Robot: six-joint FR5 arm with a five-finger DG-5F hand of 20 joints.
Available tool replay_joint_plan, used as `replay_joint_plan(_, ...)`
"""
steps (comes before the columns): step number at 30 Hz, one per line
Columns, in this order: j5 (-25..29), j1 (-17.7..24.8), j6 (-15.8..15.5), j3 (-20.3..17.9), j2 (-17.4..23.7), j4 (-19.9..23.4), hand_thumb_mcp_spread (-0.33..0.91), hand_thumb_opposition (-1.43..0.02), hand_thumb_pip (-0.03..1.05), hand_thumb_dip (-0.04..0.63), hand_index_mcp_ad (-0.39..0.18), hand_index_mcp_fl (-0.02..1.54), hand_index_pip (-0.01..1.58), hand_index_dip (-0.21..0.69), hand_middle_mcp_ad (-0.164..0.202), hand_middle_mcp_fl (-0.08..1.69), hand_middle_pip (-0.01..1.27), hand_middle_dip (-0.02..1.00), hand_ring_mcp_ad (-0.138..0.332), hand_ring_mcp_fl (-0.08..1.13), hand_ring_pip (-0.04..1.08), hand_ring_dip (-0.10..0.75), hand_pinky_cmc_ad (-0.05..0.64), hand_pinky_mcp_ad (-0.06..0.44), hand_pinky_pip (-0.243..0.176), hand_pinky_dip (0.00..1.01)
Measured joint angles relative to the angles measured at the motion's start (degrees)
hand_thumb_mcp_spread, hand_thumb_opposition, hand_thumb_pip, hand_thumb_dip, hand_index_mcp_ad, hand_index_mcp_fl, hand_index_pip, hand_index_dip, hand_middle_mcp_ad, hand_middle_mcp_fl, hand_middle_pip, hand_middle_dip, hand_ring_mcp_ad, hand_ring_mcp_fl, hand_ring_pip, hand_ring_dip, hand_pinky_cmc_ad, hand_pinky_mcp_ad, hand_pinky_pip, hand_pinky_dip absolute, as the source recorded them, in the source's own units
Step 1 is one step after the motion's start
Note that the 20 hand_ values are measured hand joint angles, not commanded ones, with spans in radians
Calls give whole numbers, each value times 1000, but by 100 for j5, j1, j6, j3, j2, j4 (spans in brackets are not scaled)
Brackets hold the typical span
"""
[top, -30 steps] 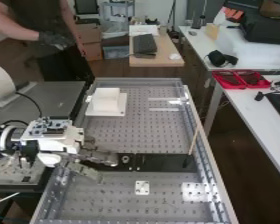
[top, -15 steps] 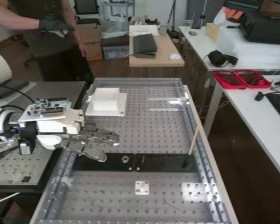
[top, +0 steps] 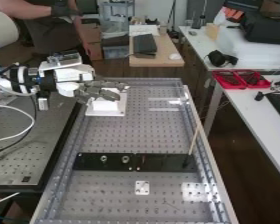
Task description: Grab the smaller nut and place it in the white container
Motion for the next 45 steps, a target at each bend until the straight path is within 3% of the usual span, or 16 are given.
replay_joint_plan(6, 131, 593, 186, 71, 4, -60, 494, -1016, 620, 216, -208, 454, 1557, 157, 63, 211, 143, 222, 119, 5, 105, 59, 356, 295, -10, 251)
replay_joint_plan(13, 139, 1113, 375, 175, -328, -4, 494, -1016, 620, 216, -208, 450, 1557, 155, 59, 215, 143, 222, 119, 5, 101, 59, 356, 295, -10, 251)
replay_joint_plan(32, 155, 1660, 845, 146, -856, 211, 494, -1016, 620, 220, -208, 450, 1557, 155, 63, 215, 143, 222, 119, 5, 105, 59, 356, 295, -10, 251)
replay_joint_plan(45, 320, 1741, 822, 299, -1066, 14, 494, -1016, 620, 216, -208, 452, 1541, 173, 65, 211, 143, 222, 119, 5, 101, 59, 356, 291, -10, 251)
